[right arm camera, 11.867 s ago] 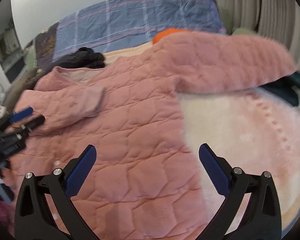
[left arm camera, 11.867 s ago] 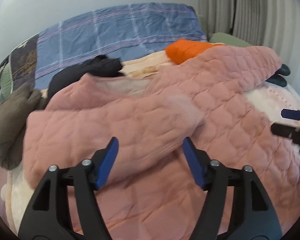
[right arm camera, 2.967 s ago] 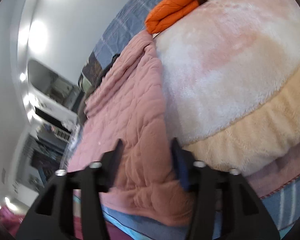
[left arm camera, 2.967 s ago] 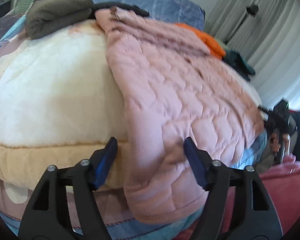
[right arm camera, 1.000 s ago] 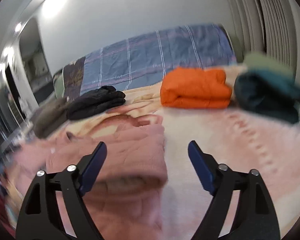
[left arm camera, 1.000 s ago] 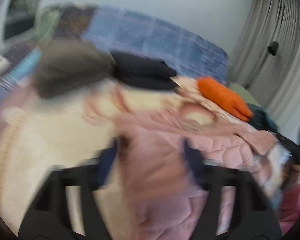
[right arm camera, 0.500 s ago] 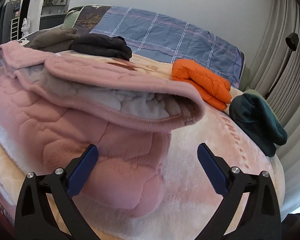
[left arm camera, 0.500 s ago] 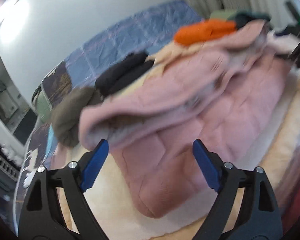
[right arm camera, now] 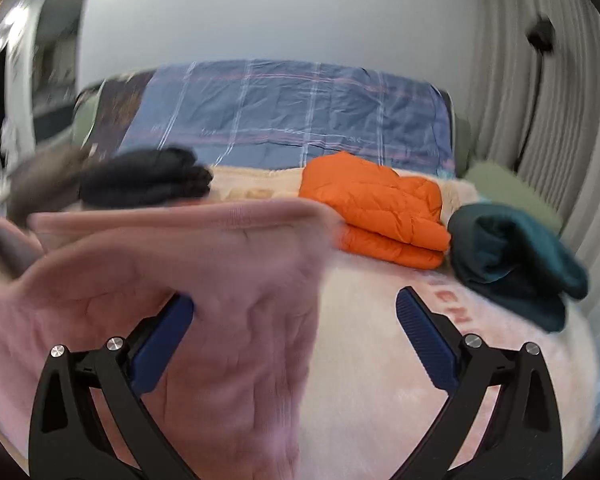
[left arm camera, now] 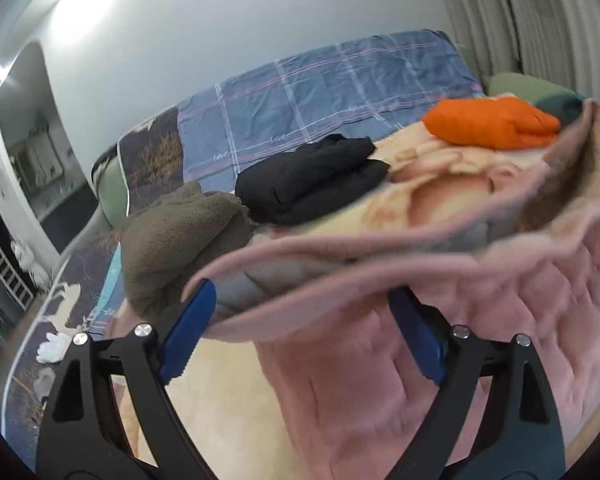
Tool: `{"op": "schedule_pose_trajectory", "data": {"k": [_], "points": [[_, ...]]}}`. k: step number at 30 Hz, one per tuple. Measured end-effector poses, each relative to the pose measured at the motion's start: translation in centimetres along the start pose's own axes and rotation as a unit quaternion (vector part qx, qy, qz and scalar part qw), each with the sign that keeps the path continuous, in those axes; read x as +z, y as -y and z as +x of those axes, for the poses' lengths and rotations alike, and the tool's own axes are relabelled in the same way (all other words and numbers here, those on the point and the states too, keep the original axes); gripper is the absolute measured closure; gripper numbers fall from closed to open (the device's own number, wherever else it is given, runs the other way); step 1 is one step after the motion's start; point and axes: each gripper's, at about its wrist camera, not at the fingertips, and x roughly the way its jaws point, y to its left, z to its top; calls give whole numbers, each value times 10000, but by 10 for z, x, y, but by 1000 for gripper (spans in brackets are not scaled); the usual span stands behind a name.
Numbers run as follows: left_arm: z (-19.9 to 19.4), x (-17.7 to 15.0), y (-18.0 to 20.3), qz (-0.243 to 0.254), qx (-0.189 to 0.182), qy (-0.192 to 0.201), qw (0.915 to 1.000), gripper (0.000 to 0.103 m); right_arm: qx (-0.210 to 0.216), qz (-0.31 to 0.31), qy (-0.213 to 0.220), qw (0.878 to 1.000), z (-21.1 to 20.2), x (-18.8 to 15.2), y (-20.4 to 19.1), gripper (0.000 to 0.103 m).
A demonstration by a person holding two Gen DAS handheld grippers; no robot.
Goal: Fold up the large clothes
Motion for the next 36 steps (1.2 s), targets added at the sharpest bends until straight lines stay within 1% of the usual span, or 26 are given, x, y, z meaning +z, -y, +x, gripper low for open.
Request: {"op": "schedule_pose_trajectory", "data": {"k": [1, 2, 4, 8, 10, 11, 12, 14, 16, 18, 19, 21, 22, 23, 24, 25, 26, 27, 28, 30, 31, 32, 33, 34, 36], "points": [[8, 5, -3, -90, -29, -56, 9999, 13, -8, 246, -45, 9997, 8, 7, 7, 2], [13, 8, -6, -161, -79, -98, 9998, 13, 19, 363, -80, 9993, 12, 10, 9, 2], [25, 11, -12, -368, -283, -206, 9987, 13, 217, 584, -201, 9979, 23, 15, 16, 2], [48, 9, -17, -516, -591, -441, 9959, 13, 516, 720, -507, 9948, 42, 12, 19, 3], [60, 6, -22, -671, -781, -578, 9930, 13, 722, 809, -686, 9917, 53, 10, 20, 10], [67, 6, -27, -828, -881, -642, 9906, 13, 811, 850, -755, 9902, 56, 10, 20, 12], [69, 6, -30, -941, -934, -667, 9889, 13, 887, 888, -813, 9888, 59, 10, 20, 16], [74, 8, -42, -1245, -1120, -651, 9837, 14, 1020, 953, -908, 9860, 63, 9, 20, 20], [71, 15, -56, -1457, -990, -478, 9832, 14, 1096, 960, -944, 9848, 65, 9, 20, 23], [67, 19, -70, -1661, -891, -321, 9815, 14, 1176, 944, -971, 9838, 66, 9, 19, 23], [66, 19, -79, -1846, -954, -265, 9778, 14, 1228, 945, -986, 9830, 66, 9, 19, 23], [70, 16, -86, -2032, -1221, -330, 9709, 14, 1300, 942, -1022, 9817, 69, 9, 19, 23], [76, 10, -84, -2054, -1467, -489, 9664, 14, 1344, 946, -1046, 9808, 71, 9, 19, 23], [83, 4, -81, -2037, -1636, -657, 9630, 14, 1410, 970, -1084, 9793, 74, 9, 19, 23], [87, -1, -77, -2021, -1711, -767, 9612, 14, 1464, 991, -1110, 9780, 77, 10, 20, 23], [94, -9, -71, -1997, -1808, -901, 9588, 22, 1563, 1023, -1150, 9756, 81, 11, 20, 26], [97, -14, -66, -1993, -1911, -940, 9565, 53, 1622, 1021, -1197, 9741, 85, 11, 20, 54], [99, -17, -62, -1988, -2058, -964, 9533, 72, 1621, 1041, -1295, 9727, 88, 12, 19, 84], [100, -18, -59, -2012, -2146, -966, 9508, 90, 1526, 1094, -1241, 9743, 87, 14, 20, 93], [90, -13, -60, -2058, -2086, -709, 9534, 92, 1536, 1251, -1012, 9749, 77, 21, 25, 95], [79, -6, -63, -2039, -2007, -465, 9571, 92, 1481, 1313, -872, 9763, 71, 25, 28, 95], [73, -3, -65, -2035, -1942, -329, 9591, 92, 1381, 1340, -720, 9787, 64, 30, 30, 95], [70, 1, -67, -2038, -1882, -250, 9604, 92, 1292, 1318, -661, 9806, 62, 32, 30, 96], [72, 3, -67, -2015, -1814, -254, 9622, 92, 1171, 1272, -702, 9824, 66, 33, 28, 96], [84, -1, -64, -1960, -1681, -436, 9651, 92, 979, 1220, -905, 9835, 80, 27, 26, 96]]}}
